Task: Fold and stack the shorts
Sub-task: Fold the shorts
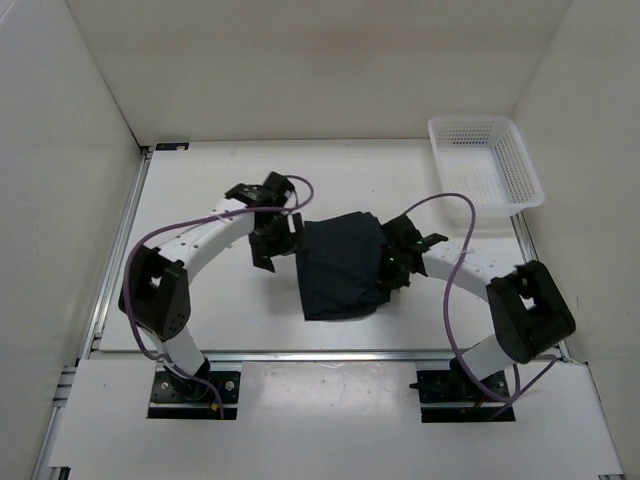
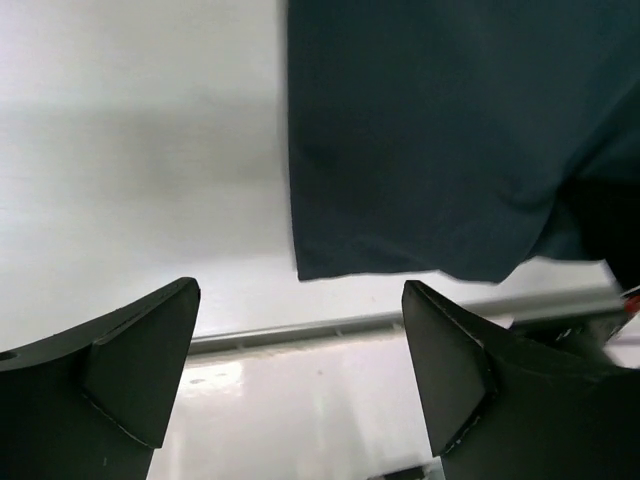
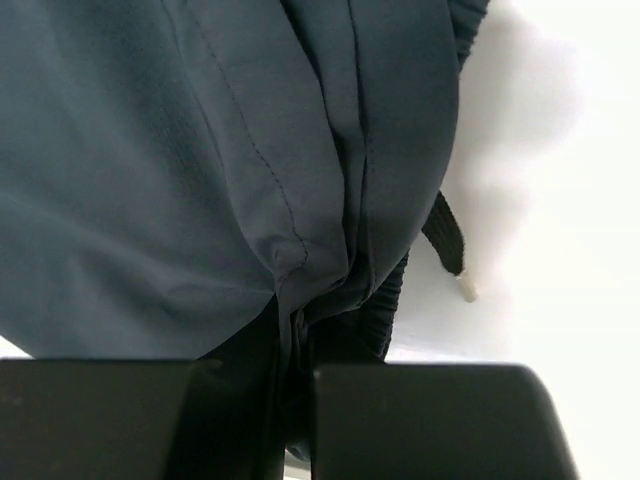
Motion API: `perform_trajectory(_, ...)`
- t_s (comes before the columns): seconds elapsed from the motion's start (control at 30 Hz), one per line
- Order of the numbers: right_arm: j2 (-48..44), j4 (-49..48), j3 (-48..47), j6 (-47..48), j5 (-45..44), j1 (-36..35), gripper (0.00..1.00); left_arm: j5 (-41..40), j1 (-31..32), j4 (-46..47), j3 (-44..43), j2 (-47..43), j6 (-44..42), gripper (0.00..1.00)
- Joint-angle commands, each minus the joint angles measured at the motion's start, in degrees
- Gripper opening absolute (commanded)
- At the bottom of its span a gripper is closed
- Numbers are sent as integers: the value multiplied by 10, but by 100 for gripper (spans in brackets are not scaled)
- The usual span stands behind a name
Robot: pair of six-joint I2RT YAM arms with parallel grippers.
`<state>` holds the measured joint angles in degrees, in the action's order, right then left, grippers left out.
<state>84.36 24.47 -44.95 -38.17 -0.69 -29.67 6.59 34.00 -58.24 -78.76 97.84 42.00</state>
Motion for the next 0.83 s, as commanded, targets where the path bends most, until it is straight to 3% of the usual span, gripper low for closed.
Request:
perform_trajectory(0.0,66,-50,-77,1,20,-35,0,-31,-77,-41,-32,-73,-46,93)
perform_trajectory(0.1,136,-56,-142,-4,20,-46,1,-31,-139,-54,-62,-79,-71,93)
perform_trajectory(0.17,162,-33,-215,5,38,-46,28,-31,-161,-75,-82,-79,-82,94)
perform_trajectory(0.2,162,-23,-233,11,38,-46,46,-31,-177,-83,-103,-79,-87,96)
perform_trajectory(0.23,157,-11,-256,11,30,-46,85,-36,-183,-91,-112,-85,-96,96)
perform_trajectory(0.3,114,34,-263,26,-16,-46,99,-36,-195,-108,-126,-103,-103,97)
perform_trajectory(0.5,-68,152,-257,38,-281,-35,99,-66,-210,-108,-132,-199,-108,98)
perform_trajectory(0.67,-203,233,-236,38,-417,-20,99,-90,-210,-69,-114,-287,-103,99)
perform_trajectory(0.8,-248,255,-217,27,-487,-20,99,-103,-210,-57,-120,-326,-108,99)
